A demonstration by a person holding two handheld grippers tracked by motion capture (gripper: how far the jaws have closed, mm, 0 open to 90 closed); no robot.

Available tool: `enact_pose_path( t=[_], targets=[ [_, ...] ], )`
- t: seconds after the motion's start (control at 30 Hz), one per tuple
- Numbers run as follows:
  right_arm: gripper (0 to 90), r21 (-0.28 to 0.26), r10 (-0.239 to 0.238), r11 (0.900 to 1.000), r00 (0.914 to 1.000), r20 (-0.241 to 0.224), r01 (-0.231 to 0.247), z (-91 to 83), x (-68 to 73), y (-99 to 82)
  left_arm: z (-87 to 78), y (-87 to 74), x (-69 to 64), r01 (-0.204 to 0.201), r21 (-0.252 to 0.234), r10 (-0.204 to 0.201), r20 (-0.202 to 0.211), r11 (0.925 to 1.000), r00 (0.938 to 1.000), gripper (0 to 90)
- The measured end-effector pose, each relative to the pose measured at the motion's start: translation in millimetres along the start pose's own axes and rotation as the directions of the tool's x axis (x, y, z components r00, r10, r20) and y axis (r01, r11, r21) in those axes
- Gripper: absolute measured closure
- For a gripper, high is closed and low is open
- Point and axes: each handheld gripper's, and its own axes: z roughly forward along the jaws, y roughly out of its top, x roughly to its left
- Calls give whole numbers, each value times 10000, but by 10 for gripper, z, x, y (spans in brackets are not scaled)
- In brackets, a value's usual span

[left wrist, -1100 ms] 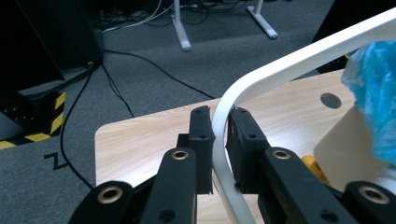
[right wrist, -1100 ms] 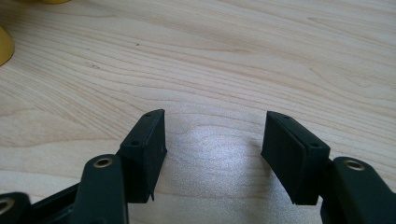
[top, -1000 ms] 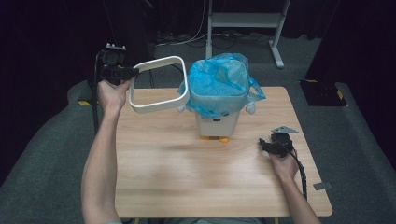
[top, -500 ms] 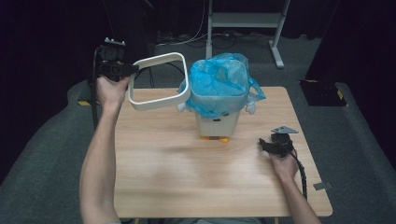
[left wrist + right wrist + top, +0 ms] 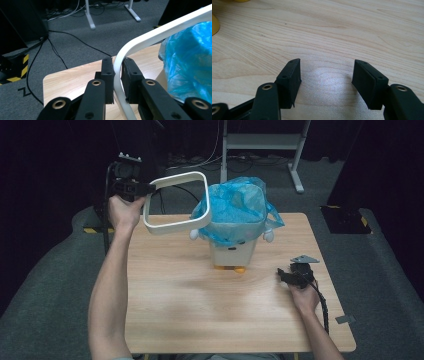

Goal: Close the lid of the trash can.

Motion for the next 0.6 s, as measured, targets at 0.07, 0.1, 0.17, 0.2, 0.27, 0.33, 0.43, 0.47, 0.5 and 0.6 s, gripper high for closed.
enact_pose_path(
  t=[0.07,0.1,0.17,0.2,0.27,0.33,0.43,0.47,0.5,0.6],
  targets=[
    [394,5,2,10000,10000,9,-2,-1,2,0,15,28,-40,-48,-2,48,62,10000,10000,800],
    [394,7,6,10000,10000,7,-6,-1,1,0,27,42,-59,-67,21,66,113,10000,9999,800],
    [395,1,-6,10000,10000,11,6,0,1,0,53,71,-102,-125,68,124,151,9999,9998,800],
    [395,-8,-19,10000,10000,14,19,0,1,0,68,89,-126,-160,112,158,165,9998,9997,801],
    [395,-6,-17,10000,10000,12,17,0,0,0,97,121,-180,-237,109,235,238,9997,9994,800],
    [395,-7,-20,10000,10000,16,20,0,1,0,125,153,-235,-340,127,336,293,9993,9990,800],
    [394,-6,-22,10000,10000,12,22,0,1,0,161,201,-312,-452,167,445,383,9988,9983,800],
    [395,3,-20,10000,10000,21,20,-1,1,0,171,216,-336,-490,203,482,381,9986,9981,800],
    [395,-8,-20,10000,10000,11,20,0,1,0,183,231,-362,-524,214,516,385,9984,9979,800],
    [394,-11,-37,10000,10000,19,37,0,1,0,219,275,-437,-620,261,607,457,9977,9971,800]
  ],
)
